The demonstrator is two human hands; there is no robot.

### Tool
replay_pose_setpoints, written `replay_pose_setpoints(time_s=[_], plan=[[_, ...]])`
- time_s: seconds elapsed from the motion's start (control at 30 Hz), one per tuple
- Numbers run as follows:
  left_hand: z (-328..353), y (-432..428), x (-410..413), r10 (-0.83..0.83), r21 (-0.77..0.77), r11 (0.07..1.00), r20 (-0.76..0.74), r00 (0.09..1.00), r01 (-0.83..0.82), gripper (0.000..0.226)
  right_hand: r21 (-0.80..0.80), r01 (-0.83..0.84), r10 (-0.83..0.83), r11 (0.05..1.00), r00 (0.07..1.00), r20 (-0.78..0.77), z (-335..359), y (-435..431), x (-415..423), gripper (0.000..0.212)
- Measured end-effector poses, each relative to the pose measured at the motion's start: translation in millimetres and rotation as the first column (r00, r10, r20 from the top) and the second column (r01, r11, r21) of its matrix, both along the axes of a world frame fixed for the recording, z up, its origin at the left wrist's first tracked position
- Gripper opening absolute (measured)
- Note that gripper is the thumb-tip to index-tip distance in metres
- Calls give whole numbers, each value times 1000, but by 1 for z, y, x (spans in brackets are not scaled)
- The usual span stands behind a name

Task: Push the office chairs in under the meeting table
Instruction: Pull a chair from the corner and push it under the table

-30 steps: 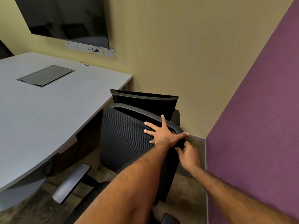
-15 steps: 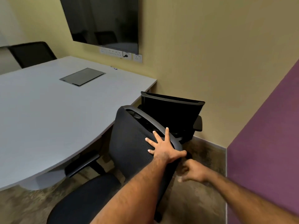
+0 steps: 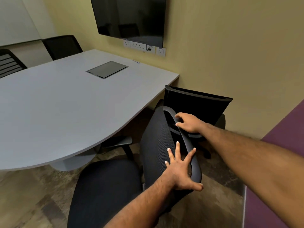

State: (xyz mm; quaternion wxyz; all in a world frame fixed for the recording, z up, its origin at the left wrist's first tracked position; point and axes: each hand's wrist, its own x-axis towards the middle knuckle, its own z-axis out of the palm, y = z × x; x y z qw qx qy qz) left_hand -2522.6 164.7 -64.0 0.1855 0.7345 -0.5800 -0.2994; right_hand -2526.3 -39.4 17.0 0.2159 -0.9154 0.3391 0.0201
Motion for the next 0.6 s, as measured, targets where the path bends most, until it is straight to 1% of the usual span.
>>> replay_pose_setpoints(time_s=[0.07,0.13,0.23,0.27,0.4,0.5,0.53,0.6], plan=[[0,11,-2,-25,9,1000,-3,1000,25,132,-11,-47,46,999,998,-45,-5,9,11,62],[2,20,-3,-51,16,999,1,999,51,132,-87,-94,82,992,988,-129,-13,14,12,67],[8,33,-5,-83,35,996,-9,996,83,130,-183,-154,108,971,965,-237,-23,20,-1,55],[11,39,-6,-99,44,994,-11,995,99,129,-195,-160,110,968,963,-245,-27,25,-8,52],[20,63,-9,-174,77,982,2,985,174,129,-182,-118,84,976,979,-184,-34,44,-35,49],[26,83,-10,-240,89,967,18,971,237,128,-202,-111,73,973,980,-187,-32,61,-53,46],[27,91,-10,-265,91,961,29,964,262,128,-237,-115,68,965,977,-201,-30,68,-59,44],[27,108,-6,-316,83,947,57,947,311,129,-355,-126,50,926,975,-217,-26,78,-69,42]])
